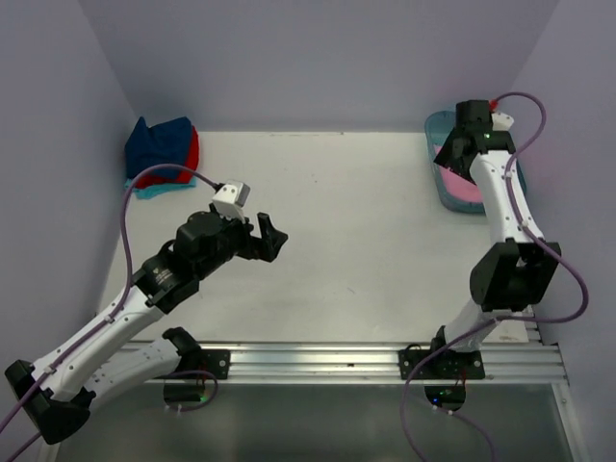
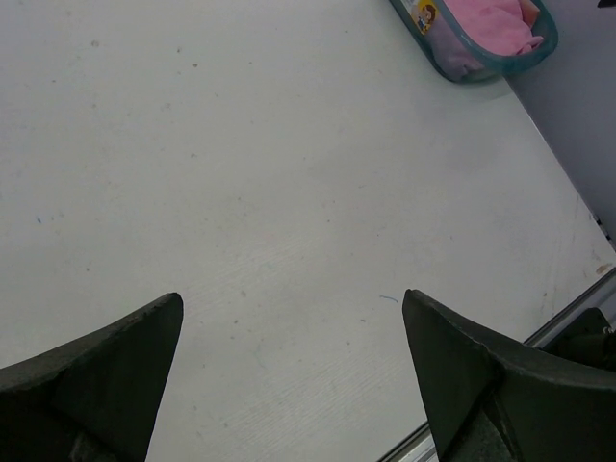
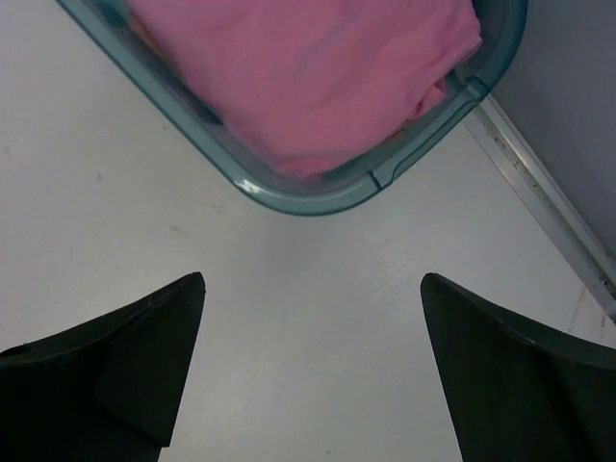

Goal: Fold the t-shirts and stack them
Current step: Grab crumpled tshirt from bin with the right arm

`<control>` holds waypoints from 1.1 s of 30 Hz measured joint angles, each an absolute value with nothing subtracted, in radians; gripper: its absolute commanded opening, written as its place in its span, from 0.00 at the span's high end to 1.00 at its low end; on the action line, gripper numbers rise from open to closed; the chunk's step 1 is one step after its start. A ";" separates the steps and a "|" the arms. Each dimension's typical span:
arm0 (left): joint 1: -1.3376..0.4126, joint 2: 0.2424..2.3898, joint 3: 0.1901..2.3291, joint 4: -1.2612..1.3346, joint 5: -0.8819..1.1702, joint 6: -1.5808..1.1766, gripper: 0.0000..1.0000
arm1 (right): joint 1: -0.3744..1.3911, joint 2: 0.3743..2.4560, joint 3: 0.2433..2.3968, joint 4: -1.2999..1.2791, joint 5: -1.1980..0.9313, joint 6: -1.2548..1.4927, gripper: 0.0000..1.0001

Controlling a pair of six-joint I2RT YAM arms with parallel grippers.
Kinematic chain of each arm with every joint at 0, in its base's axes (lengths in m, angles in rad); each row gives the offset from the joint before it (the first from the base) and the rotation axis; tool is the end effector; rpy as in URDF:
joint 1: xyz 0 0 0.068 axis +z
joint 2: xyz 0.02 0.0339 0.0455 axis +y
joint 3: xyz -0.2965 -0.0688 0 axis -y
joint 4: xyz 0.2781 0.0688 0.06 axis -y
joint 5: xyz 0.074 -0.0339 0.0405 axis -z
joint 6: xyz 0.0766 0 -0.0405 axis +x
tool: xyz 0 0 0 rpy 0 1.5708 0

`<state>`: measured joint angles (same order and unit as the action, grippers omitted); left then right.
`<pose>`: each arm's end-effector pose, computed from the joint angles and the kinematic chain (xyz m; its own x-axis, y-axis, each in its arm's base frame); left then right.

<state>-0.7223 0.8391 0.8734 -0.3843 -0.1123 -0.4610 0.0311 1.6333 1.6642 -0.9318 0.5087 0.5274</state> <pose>0.1848 -0.1514 0.3521 -0.4875 -0.1596 -0.8584 0.4032 0.8309 -0.3835 0.4031 -0.0248 0.3675 -0.5386 0.4230 -0.7287 0.6321 0.7747 -0.0174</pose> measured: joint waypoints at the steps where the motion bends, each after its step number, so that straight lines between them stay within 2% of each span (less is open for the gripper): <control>1: -0.722 0.830 0.862 -0.385 -0.107 -0.464 0.00 | 0.002 1.677 1.698 -0.931 0.499 0.535 0.02; 5: -0.722 0.766 0.815 -0.398 -0.096 -0.488 0.00 | -0.088 1.914 1.916 -0.969 0.445 0.561 0.03; 9: -0.722 0.699 0.801 -0.426 -0.098 -0.507 0.00 | -0.131 2.120 2.098 -0.986 0.391 0.574 0.10; 10: -0.722 0.686 0.801 -0.435 -0.101 -0.513 0.00 | -0.141 2.161 2.128 -0.992 0.378 0.577 0.14; 15: -0.722 0.645 0.800 -0.479 -0.120 -0.529 0.00 | -0.186 2.267 2.173 -1.010 0.318 0.588 0.17; 22: -0.722 0.628 0.798 -0.508 -0.136 -0.545 0.00 | -0.246 2.308 2.176 -1.016 0.288 0.595 0.19; 23: -0.722 0.629 0.798 -0.510 -0.136 -0.549 0.00 | -0.255 2.310 2.177 -1.016 0.279 0.596 0.22; 26: -0.722 0.627 0.793 -0.519 -0.138 -0.564 0.00 | -0.278 2.320 2.178 -1.009 0.250 0.599 0.47; 29: -0.722 0.613 0.781 -0.530 -0.139 -0.571 0.00 | -0.297 2.330 2.173 -0.997 0.215 0.606 0.51; 33: -0.722 0.588 0.756 -0.544 -0.140 -0.587 0.00 | -0.315 2.331 2.139 -0.973 0.179 0.609 0.62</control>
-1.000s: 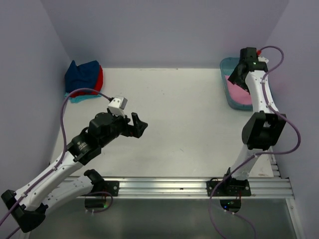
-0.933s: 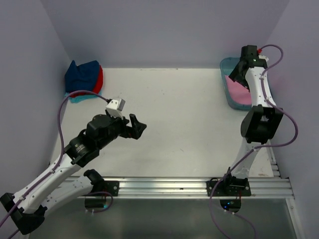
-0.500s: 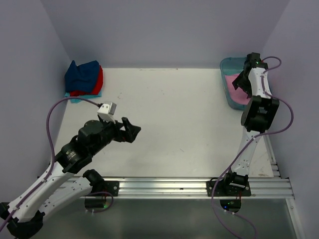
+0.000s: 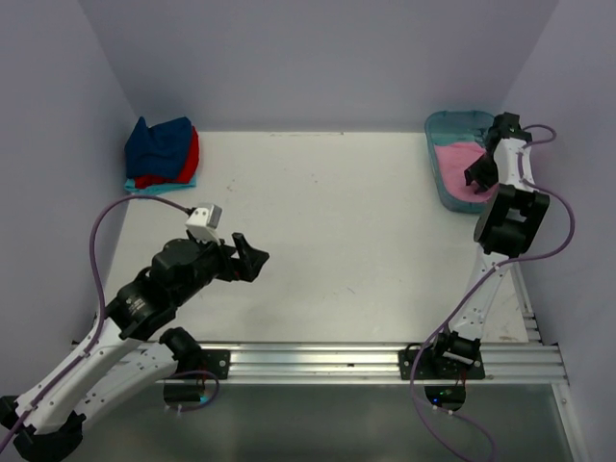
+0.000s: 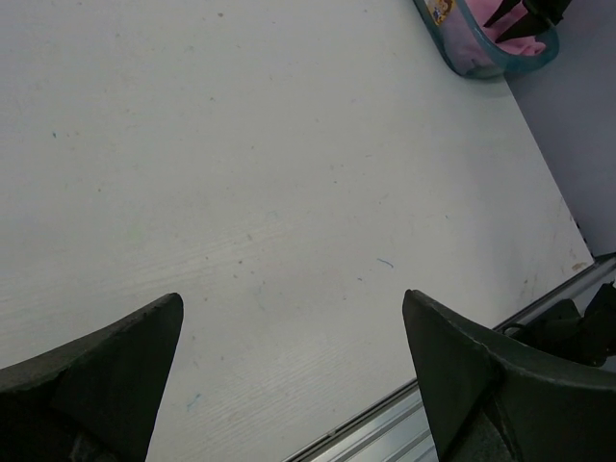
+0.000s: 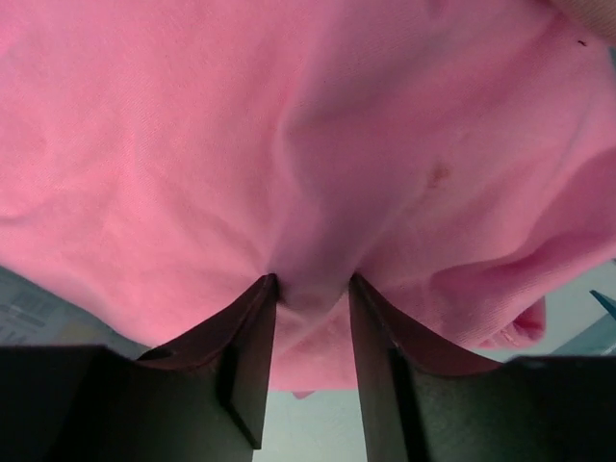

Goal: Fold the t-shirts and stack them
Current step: Grab crumpled tshirt from bin with the right arm

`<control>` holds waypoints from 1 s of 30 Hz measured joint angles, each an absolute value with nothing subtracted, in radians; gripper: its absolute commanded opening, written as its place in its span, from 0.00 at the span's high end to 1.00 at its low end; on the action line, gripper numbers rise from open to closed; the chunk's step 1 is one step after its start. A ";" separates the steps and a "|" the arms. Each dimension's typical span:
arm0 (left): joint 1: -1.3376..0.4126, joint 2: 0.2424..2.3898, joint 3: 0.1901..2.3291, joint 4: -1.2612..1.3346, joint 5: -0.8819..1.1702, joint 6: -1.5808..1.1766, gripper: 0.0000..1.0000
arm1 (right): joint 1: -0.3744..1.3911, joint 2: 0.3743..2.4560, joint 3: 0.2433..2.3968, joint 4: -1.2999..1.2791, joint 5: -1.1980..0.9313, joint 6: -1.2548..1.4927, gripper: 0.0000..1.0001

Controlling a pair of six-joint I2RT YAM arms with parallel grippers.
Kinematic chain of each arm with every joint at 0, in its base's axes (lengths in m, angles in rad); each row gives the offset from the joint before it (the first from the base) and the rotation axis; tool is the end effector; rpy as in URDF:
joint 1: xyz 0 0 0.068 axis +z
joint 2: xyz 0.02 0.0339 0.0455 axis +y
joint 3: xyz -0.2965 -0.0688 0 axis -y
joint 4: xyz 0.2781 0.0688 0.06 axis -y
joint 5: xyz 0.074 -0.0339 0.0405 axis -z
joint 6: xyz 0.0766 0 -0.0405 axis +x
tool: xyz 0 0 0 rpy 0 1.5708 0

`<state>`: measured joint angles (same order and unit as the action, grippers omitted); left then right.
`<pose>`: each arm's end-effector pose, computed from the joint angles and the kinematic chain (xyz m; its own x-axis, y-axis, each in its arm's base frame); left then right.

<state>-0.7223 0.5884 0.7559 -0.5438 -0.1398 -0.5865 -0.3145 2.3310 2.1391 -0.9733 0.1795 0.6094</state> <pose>0.1398 -0.1090 0.3285 -0.5382 -0.2563 -0.8029 0.3117 0.8246 -0.4721 0.5356 -0.1886 0.1970 -0.5040 0.7562 -0.4174 0.8047 0.5867 0.0913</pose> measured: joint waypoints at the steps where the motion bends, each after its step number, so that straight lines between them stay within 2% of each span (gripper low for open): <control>1: -0.722 0.582 0.753 -0.550 -0.142 -0.589 0.00 | -0.316 2.331 2.130 -0.967 0.170 0.610 0.62; 3: -0.722 0.571 0.749 -0.557 -0.145 -0.591 0.00 | -0.316 2.331 2.112 -0.950 0.160 0.610 0.61; 6: -0.722 0.553 0.741 -0.564 -0.151 -0.592 0.00 | -0.316 2.331 2.088 -0.925 0.142 0.607 0.83; 7: -0.722 0.545 0.738 -0.564 -0.154 -0.592 0.00 | -0.316 2.329 2.080 -0.916 0.136 0.606 1.00; 11: -0.722 0.529 0.733 -0.566 -0.156 -0.592 0.00 | -0.316 2.299 2.027 -0.872 0.115 0.604 1.00; 16: -0.722 0.503 0.721 -0.568 -0.157 -0.592 0.00 | -0.320 2.166 1.887 -0.764 0.045 0.603 1.00; 26: -0.722 0.484 0.696 -0.562 -0.156 -0.591 0.00 | -0.313 1.655 1.470 -0.370 -0.234 0.666 1.00; 30: -0.722 0.488 0.692 -0.561 -0.153 -0.591 0.00 | -0.284 1.512 1.384 -0.286 -0.330 0.691 1.00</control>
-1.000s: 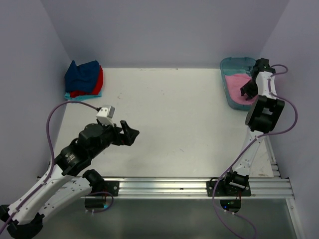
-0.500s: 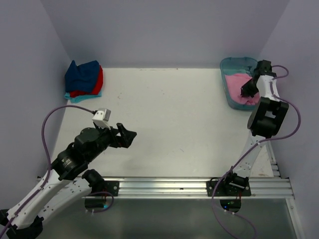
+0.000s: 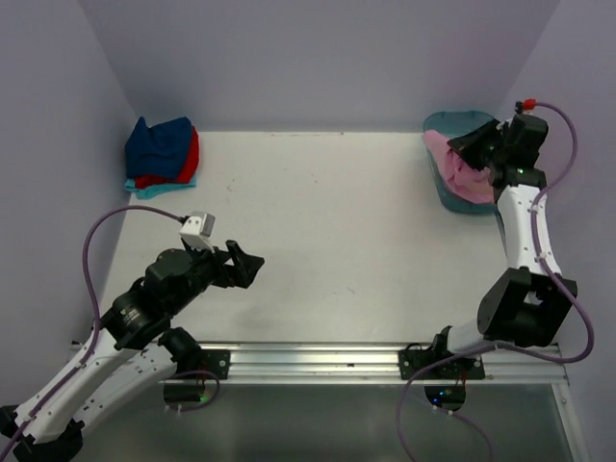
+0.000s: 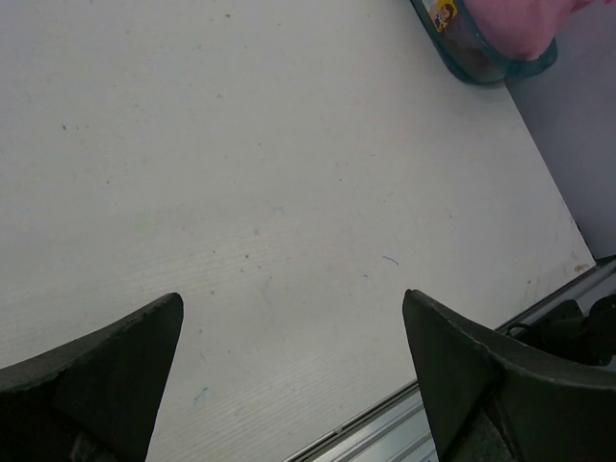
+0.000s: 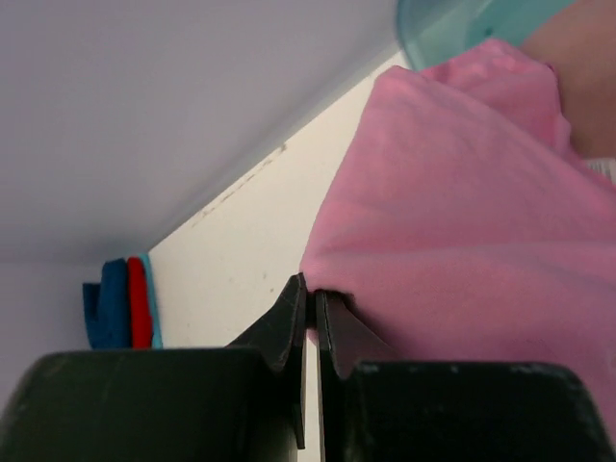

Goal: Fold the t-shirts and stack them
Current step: Grab crumpled tshirt from bin with the right arm, then move the tshirt to the center of the board

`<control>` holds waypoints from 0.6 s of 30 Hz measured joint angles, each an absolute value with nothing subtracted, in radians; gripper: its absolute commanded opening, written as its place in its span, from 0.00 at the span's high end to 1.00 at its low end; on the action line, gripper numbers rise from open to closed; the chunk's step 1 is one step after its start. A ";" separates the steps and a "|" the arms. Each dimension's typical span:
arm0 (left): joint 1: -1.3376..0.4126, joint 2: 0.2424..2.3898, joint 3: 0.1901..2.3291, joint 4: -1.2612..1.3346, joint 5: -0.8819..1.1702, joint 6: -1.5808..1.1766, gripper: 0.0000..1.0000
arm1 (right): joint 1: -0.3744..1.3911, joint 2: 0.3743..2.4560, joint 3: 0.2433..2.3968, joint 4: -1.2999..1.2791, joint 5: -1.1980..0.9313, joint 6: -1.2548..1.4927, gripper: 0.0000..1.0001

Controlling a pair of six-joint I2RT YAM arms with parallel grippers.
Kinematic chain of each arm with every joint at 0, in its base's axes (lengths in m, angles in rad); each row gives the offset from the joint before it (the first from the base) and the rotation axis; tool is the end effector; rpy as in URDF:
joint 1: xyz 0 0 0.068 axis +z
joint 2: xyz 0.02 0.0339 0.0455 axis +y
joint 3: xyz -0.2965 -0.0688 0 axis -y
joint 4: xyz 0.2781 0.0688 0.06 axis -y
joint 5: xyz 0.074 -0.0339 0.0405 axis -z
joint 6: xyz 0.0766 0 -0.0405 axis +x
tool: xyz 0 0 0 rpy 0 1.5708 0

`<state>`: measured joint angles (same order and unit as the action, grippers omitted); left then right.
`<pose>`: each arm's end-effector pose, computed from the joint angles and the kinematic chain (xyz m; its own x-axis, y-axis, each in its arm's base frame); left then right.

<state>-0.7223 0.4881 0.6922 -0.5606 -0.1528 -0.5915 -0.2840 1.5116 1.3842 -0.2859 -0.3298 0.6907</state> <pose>0.1267 -0.0961 0.3154 -0.5220 -0.2745 -0.8075 0.3076 0.8225 -0.4785 0.4102 -0.0939 0.3748 -0.3097 0.7183 -0.6230 0.2305 0.6924 0.6837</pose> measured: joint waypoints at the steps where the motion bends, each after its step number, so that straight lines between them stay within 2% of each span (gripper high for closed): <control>1: -0.722 0.488 0.692 -0.558 -0.153 -0.591 0.00 | -0.265 1.494 1.378 -0.283 -0.346 0.685 1.00; 4: -0.722 0.490 0.692 -0.550 -0.153 -0.591 0.00 | -0.104 1.461 1.376 -0.319 -0.352 0.593 1.00; 7: -0.722 0.495 0.692 -0.548 -0.152 -0.592 0.00 | 0.129 1.462 1.361 -0.397 -0.325 0.488 1.00; 11: -0.722 0.497 0.692 -0.550 -0.153 -0.593 0.00 | 0.362 1.461 1.237 -0.476 -0.301 0.391 1.00; 12: -0.722 0.497 0.692 -0.551 -0.154 -0.595 0.00 | 0.384 1.467 1.209 -0.501 -0.287 0.371 0.90; 13: -0.722 0.497 0.692 -0.556 -0.154 -0.596 0.00 | 0.413 1.485 1.182 -0.546 -0.255 0.342 0.75; 14: -0.722 0.497 0.692 -0.562 -0.157 -0.602 0.00 | 0.431 1.504 1.171 -0.579 -0.234 0.329 0.55; 16: -0.722 0.497 0.692 -0.567 -0.162 -0.610 0.00 | 0.490 1.567 1.159 -0.640 -0.143 0.298 0.37; 17: -0.722 0.498 0.692 -0.567 -0.165 -0.615 0.00 | 0.516 1.585 1.149 -0.646 -0.113 0.287 0.34; 18: -0.722 0.499 0.693 -0.567 -0.166 -0.619 0.00 | 0.543 1.598 1.131 -0.651 -0.085 0.281 0.27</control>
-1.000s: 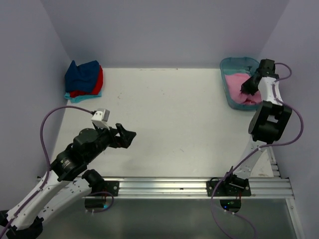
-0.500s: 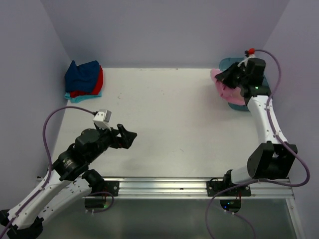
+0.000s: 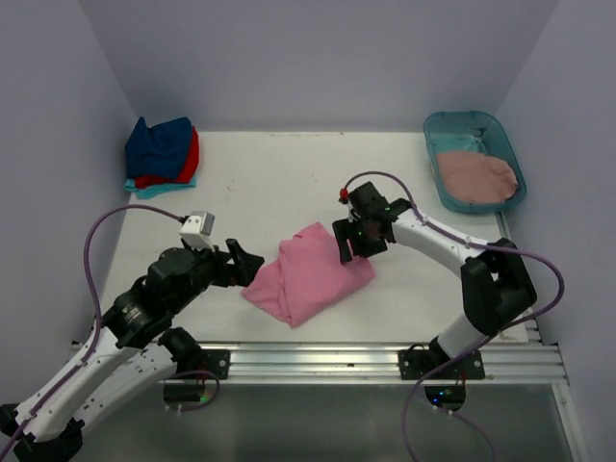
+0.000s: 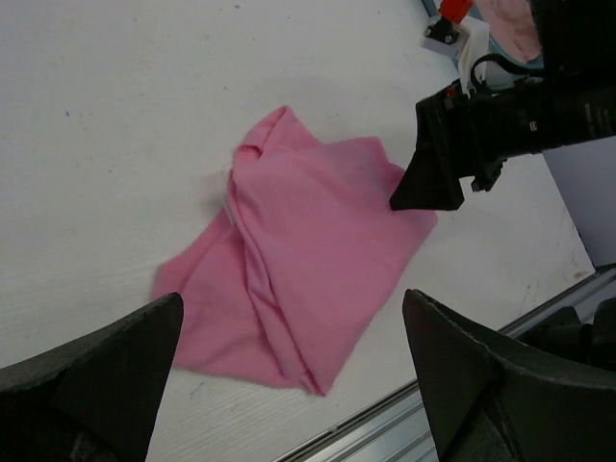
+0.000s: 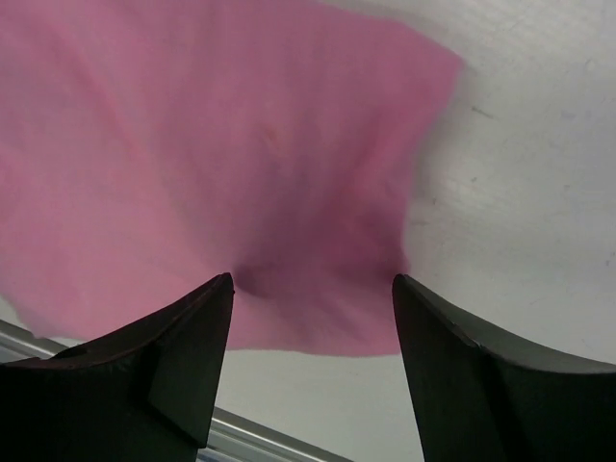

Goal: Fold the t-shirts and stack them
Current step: Move the tshirt to the center of the board, then flatten out the tshirt

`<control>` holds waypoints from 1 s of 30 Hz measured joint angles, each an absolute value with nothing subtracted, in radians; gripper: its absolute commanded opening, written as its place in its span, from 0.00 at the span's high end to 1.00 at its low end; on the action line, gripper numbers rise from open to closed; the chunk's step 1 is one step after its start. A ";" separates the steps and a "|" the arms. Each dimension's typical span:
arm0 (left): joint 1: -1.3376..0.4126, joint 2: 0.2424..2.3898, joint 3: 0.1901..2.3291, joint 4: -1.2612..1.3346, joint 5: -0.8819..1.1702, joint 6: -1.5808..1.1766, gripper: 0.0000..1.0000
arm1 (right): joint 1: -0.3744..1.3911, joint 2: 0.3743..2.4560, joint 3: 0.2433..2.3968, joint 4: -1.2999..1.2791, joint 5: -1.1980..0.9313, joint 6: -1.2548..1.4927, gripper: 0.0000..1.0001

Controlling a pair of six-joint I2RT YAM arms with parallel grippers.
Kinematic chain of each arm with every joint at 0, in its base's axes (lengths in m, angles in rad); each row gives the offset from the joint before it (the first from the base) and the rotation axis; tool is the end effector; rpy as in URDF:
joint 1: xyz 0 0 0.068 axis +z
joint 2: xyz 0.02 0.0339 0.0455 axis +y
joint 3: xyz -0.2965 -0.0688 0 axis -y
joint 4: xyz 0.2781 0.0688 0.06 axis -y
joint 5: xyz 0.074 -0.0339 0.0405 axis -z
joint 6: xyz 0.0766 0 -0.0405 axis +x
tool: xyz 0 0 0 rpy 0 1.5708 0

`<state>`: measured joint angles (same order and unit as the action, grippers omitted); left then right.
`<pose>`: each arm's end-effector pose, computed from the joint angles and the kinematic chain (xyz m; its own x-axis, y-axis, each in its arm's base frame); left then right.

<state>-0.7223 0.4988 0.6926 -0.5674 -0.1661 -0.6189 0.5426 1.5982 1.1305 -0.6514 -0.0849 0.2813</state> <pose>0.1286 -0.0964 0.3132 -0.5343 -0.2918 -0.7933 0.2781 0.8256 -0.4910 0.3127 0.1961 0.2028 -0.8918 -0.2147 -0.3982 -0.3108 0.9304 0.1945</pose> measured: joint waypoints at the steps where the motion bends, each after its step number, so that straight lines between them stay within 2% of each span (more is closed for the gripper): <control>1: -0.722 0.501 0.693 -0.567 -0.168 -0.622 0.00 | 0.561 1.600 1.111 -0.652 -0.074 0.276 0.27; 8: -0.722 0.570 0.695 -0.566 -0.178 -0.653 0.00 | 0.579 1.500 1.060 -0.668 0.036 0.310 0.26; 13: -0.722 0.755 0.704 -0.548 -0.168 -0.654 0.00 | 0.575 1.361 1.087 -0.684 0.134 0.380 0.28; 19: -0.722 1.089 0.734 -0.527 -0.140 -0.650 0.07 | 0.575 1.195 1.115 -0.723 0.196 0.435 0.32; 26: -0.722 1.314 0.733 -0.432 -0.128 -0.643 0.18 | 0.575 1.067 1.116 -0.772 0.202 0.458 0.39; 29: -0.722 1.360 0.729 -0.378 -0.125 -0.645 0.45 | 0.575 1.042 1.110 -0.786 0.200 0.463 0.43; 30: -0.722 1.369 0.728 -0.359 -0.123 -0.644 0.74 | 0.575 1.035 1.104 -0.792 0.200 0.464 0.43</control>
